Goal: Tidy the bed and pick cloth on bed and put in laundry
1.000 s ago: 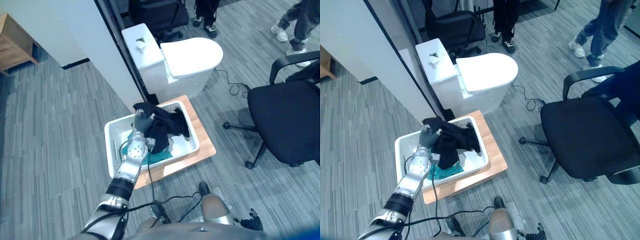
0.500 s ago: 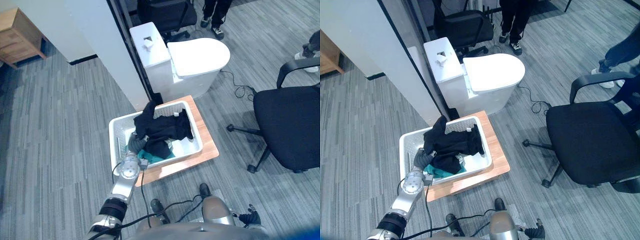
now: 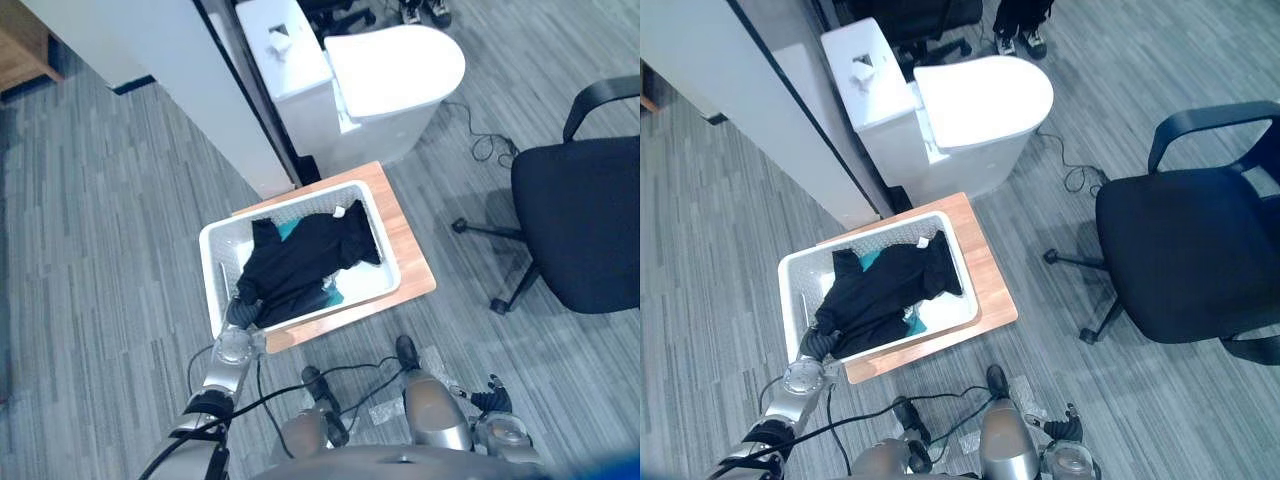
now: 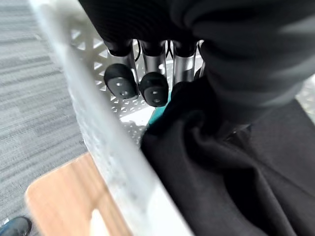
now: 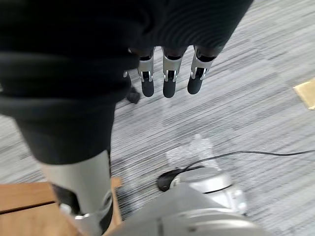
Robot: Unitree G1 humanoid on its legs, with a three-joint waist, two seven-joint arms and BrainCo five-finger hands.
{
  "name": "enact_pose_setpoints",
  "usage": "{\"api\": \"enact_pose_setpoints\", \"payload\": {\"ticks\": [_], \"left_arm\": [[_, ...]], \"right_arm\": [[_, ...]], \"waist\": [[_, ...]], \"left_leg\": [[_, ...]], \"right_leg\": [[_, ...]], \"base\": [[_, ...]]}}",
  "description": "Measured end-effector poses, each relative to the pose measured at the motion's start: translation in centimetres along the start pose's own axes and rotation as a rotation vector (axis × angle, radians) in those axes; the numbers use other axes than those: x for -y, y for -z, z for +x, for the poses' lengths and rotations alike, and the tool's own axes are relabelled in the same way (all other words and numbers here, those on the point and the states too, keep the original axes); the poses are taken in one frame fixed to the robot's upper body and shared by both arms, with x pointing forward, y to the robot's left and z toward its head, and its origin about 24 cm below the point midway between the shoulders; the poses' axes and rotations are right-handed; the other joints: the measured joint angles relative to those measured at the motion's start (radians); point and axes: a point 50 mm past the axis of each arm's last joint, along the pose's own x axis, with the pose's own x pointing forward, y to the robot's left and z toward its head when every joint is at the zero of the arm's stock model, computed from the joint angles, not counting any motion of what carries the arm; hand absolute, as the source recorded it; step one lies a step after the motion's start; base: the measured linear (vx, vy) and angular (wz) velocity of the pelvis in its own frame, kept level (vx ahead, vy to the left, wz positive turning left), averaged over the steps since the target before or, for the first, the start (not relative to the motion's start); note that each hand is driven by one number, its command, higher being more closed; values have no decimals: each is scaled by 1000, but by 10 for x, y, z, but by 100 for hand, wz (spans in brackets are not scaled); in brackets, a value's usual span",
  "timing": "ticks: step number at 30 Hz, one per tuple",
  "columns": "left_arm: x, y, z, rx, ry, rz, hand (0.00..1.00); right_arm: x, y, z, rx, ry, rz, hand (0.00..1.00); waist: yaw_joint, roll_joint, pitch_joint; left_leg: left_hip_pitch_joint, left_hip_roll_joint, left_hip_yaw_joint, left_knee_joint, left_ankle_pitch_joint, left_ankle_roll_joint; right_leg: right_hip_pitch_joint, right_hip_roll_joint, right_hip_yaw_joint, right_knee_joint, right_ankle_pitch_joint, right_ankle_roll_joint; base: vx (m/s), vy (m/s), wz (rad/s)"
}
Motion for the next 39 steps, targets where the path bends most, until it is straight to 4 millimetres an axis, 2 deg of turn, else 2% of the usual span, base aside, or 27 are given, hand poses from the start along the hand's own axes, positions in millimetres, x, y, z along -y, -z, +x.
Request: {"api": "enact_pose_setpoints", "payload": {"ticks": [5,6,10,13,17,25,29,39], "left_arm": [[-6,-25,9,65,-30,-24,100],[-6,-34,10,97,-32,-31,0],[-10,-67,12,211,-71,-66,0],[-9,-83,11,265,-82,-85,0],[-4,-94,7,314,-67,-99,0],[-2,-93,0,335,-50,-109,0],[-3,-100,-6,378,-32,-150,0],[-11,-105,-12,416,-27,-192,0]], "right_arm": [[0,-2,0,7,5,4,0],[0,-2,0,8,7,4,0],[3,-10,2,39,20,11,0],[3,-12,2,47,25,23,0],[3,-12,2,45,28,27,0],[4,-12,3,35,33,50,0],[5,-9,3,16,32,54,0],[7,4,2,-42,26,41,0]], "waist": [[-1,4,2],[0,6,3],[1,24,18],[0,25,26],[4,25,26],[12,25,26],[24,26,25],[44,23,-5]], "left_leg": [[-21,7,25,0,11,-18],[-21,9,26,0,15,-23],[-28,10,48,0,15,-23],[-27,7,48,0,18,-20],[-27,6,45,0,24,-11],[-29,6,13,0,36,6],[-28,3,-2,0,41,13],[7,4,-46,0,44,15]], "right_leg": [[-37,7,12,14,0,-1],[-40,9,12,20,0,-1],[-65,11,20,40,0,-1],[-68,10,23,46,0,-1],[-70,9,22,54,0,-1],[-65,10,5,57,7,-11],[-58,10,-5,52,14,-11],[32,7,-49,1,29,-9]], "base": [[54,-19,-12],[29,-20,-3],[2,-3,-10],[-32,5,-4],[-53,-3,3],[-81,-12,6],[-56,-12,10],[17,-12,14]]}}
